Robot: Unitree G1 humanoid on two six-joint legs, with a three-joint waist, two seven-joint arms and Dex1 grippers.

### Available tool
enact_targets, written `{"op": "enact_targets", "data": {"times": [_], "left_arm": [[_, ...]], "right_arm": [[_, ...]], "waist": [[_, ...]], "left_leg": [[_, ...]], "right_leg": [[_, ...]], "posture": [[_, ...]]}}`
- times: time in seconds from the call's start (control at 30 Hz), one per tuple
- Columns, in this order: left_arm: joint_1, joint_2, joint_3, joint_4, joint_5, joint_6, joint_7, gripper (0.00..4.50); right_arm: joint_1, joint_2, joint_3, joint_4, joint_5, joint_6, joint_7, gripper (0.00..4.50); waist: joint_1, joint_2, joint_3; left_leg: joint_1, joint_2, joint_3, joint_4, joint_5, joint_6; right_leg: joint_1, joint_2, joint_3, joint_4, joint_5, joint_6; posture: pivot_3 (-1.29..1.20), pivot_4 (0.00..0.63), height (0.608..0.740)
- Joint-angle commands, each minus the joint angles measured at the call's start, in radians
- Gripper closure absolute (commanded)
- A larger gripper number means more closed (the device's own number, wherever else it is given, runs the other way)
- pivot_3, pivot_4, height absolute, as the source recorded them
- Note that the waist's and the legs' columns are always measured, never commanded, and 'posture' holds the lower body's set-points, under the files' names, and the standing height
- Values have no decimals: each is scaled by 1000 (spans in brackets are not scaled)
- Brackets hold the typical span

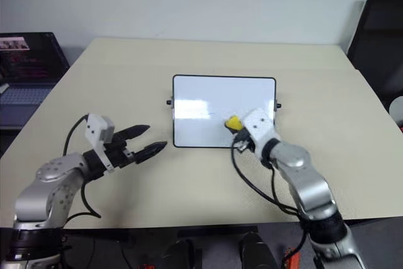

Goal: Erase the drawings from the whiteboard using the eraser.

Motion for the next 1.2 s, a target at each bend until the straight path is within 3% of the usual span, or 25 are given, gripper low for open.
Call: {"op": "enact_targets", "data": {"times": [0.03,0.17,0.37,0.57,0.93,1.2], "left_arm": [[-33,13,-5,-19,6,-5,5,0],[-55,10,-17,-28,-4,9,-3,0],[-53,17,-34,-40,3,23,-14,0],[-57,18,-41,-46,-1,30,-12,0],[-67,9,-54,-56,-4,40,-10,0],[-69,7,-59,-56,-6,42,-13,0]], "right_arm": [[-120,7,73,140,-102,-138,-9,3538],[-263,40,122,347,-187,-260,-27,3538],[-328,81,174,517,-245,-340,31,3538],[-296,57,239,505,-274,-315,189,3538],[-403,67,180,645,-371,-401,42,3539],[-368,76,272,614,-367,-407,264,3541]], "waist": [[1,0,0],[2,0,0],[2,0,0],[2,0,0],[2,0,0],[0,0,0]], "left_leg": [[0,0,0,0,0,0],[-1,0,0,-2,0,0],[-1,0,0,-5,0,0],[1,0,-1,-4,0,0],[1,0,-1,4,0,0],[1,1,-1,3,0,0]], "right_leg": [[0,0,0,0,0,0],[0,0,0,-1,0,1],[0,0,-1,-1,1,4],[1,0,-1,2,0,3],[2,0,0,3,2,0],[2,1,0,3,2,0]], "posture": [[0,150,740],[0,150,740],[0,150,740],[0,150,740],[0,150,740],[0,150,740]]}}
